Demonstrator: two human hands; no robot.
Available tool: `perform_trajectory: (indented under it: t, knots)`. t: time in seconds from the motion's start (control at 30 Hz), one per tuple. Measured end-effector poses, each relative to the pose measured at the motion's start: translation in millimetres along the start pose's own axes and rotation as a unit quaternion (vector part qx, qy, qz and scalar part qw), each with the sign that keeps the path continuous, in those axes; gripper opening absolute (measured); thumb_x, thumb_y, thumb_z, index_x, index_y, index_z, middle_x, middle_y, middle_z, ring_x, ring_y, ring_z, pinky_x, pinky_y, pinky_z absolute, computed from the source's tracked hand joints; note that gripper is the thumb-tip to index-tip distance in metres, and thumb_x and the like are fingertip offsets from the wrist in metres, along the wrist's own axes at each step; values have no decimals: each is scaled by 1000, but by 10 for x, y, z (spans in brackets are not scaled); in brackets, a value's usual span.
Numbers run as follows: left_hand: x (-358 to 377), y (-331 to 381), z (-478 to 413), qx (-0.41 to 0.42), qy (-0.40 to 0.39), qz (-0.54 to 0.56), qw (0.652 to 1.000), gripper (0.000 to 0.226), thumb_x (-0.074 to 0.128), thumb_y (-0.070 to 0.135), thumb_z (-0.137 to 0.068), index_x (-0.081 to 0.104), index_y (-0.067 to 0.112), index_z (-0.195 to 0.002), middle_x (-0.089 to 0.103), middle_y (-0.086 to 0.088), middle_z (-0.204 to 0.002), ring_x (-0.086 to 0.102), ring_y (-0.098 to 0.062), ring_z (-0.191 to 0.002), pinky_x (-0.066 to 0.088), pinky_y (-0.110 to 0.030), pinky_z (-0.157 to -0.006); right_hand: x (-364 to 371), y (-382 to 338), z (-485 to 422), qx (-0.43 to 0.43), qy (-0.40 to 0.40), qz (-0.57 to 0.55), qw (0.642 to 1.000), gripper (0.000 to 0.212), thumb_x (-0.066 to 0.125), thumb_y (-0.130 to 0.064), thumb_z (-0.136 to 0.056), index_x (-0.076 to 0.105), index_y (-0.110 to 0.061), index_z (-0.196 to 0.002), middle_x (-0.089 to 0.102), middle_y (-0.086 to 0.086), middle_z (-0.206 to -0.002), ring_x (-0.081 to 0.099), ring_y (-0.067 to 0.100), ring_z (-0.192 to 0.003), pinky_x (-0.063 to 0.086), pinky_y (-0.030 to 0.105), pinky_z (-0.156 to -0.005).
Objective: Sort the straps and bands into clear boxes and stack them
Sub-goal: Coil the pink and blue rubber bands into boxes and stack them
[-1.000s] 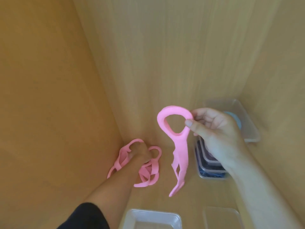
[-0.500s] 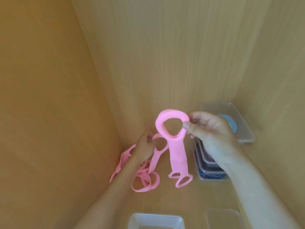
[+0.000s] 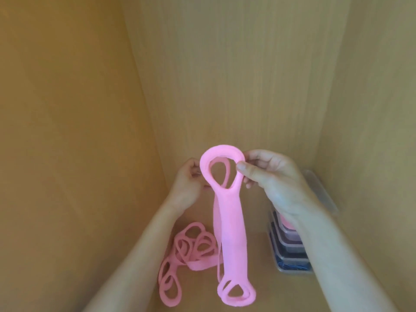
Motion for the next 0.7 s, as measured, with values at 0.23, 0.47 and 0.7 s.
perform_trajectory:
  t: [0.23, 0.47, 0.7]
  knots:
    - [-132, 499, 93, 41, -47, 128, 990, 17, 60, -7, -92, 56, -5, -108, 76, -11, -90, 72, -21, -81, 56, -28, -70, 19, -80, -133, 22, 0, -29, 999, 7, 71, -7, -89, 75, -13, -87, 68, 5, -73, 57, 13, -62, 49, 25, -62]
    - [-85, 666, 190, 42, -141, 228, 963, 22, 60, 7, -90, 69, 5, -110, 74, -12, -95, 71, -23, -85, 56, -31, -76, -48, -110, -206, 29, 10, -58, 998, 13, 71, -9, -88, 72, 0, -98, 65, 7, -74, 55, 15, -64, 49, 28, -66]
    - [15, 724, 236, 10, -178, 300, 937, 29, 51, 17, -88, 65, 0, -106, 64, -12, -87, 59, -26, -82, 47, -35, -80, -63, -92, -217, 32, 22, -78, 996, 11, 73, -8, -85, 71, -1, -94, 64, 6, -69, 55, 15, -60, 50, 24, -60]
Point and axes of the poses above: each hand's wrist, its own z-axis away from the middle knuckle, its own x-axis out of the palm, y = z × x, the point moved 3 cm from there along -z, towards the middle knuckle
